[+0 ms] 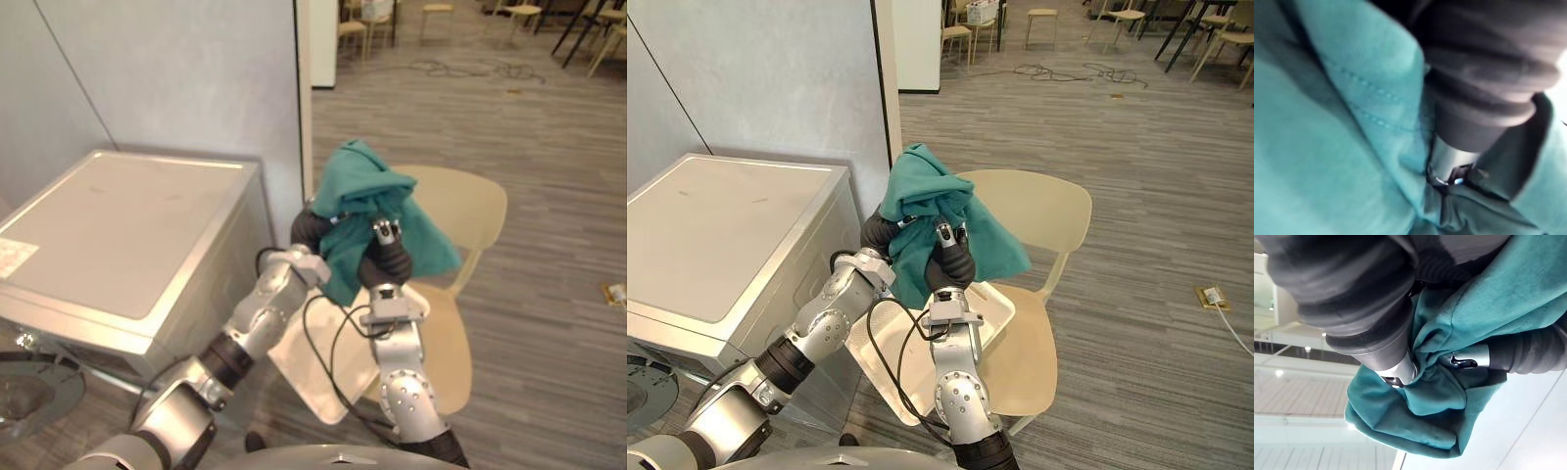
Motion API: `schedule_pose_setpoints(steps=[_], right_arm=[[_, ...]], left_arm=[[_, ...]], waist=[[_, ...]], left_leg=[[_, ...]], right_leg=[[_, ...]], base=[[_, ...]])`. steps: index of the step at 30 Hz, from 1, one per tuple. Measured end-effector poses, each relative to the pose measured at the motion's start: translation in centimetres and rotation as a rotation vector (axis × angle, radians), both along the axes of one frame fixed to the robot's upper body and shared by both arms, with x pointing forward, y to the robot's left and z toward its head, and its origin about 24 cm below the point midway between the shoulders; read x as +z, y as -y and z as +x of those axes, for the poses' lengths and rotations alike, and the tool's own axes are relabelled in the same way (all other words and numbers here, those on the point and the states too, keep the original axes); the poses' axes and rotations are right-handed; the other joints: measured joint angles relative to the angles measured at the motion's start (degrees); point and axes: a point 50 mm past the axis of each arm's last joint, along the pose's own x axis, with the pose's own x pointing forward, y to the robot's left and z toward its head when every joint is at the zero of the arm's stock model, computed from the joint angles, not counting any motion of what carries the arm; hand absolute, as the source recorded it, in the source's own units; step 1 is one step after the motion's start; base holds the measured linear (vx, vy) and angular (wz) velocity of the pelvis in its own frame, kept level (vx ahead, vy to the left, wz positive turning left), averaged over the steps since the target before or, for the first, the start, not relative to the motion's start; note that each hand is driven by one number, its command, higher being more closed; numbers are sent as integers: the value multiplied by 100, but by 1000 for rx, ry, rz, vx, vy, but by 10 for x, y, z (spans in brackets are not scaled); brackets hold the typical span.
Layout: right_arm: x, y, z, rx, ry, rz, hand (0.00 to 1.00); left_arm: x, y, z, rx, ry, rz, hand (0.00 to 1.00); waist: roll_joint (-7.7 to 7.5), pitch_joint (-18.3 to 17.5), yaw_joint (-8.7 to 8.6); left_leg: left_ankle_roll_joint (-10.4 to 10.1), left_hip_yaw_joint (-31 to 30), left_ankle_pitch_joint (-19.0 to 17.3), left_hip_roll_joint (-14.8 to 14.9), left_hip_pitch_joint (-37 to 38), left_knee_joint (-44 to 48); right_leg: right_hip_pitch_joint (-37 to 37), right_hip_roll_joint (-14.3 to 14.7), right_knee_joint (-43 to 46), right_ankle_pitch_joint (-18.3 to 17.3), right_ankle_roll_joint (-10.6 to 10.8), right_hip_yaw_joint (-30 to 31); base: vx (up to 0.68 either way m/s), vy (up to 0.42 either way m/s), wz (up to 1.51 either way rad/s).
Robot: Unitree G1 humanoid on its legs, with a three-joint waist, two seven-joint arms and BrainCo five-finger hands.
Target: Pick up the laundry basket with both hands and put the clothes into the washing machine.
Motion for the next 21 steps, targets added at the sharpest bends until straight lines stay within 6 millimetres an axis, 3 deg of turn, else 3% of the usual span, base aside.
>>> schedule_pose_setpoints(steps=[10,11,21], right_arm=[[2,2,-3,0,12,-3,100],[2,2,-4,0,14,-7,0],[8,9,-5,-14,69,-15,0]], left_arm=[[0,3,-2,-14,-5,-11,100],[0,3,-2,-16,-12,-20,100],[8,7,-3,-26,16,-43,100]], waist=[[-31,-23,5],[-40,-29,5],[-100,-67,12]], left_leg=[[6,-173,11,-26,-43,-1],[6,-174,11,-26,-44,-1],[57,-272,65,-49,-43,0]], right_leg=[[86,-7,3,-1,2,-171],[86,-8,2,0,1,-171],[143,-11,17,16,-23,-266]], base=[[-19,7,9],[0,0,0],[-1,-1,4]])
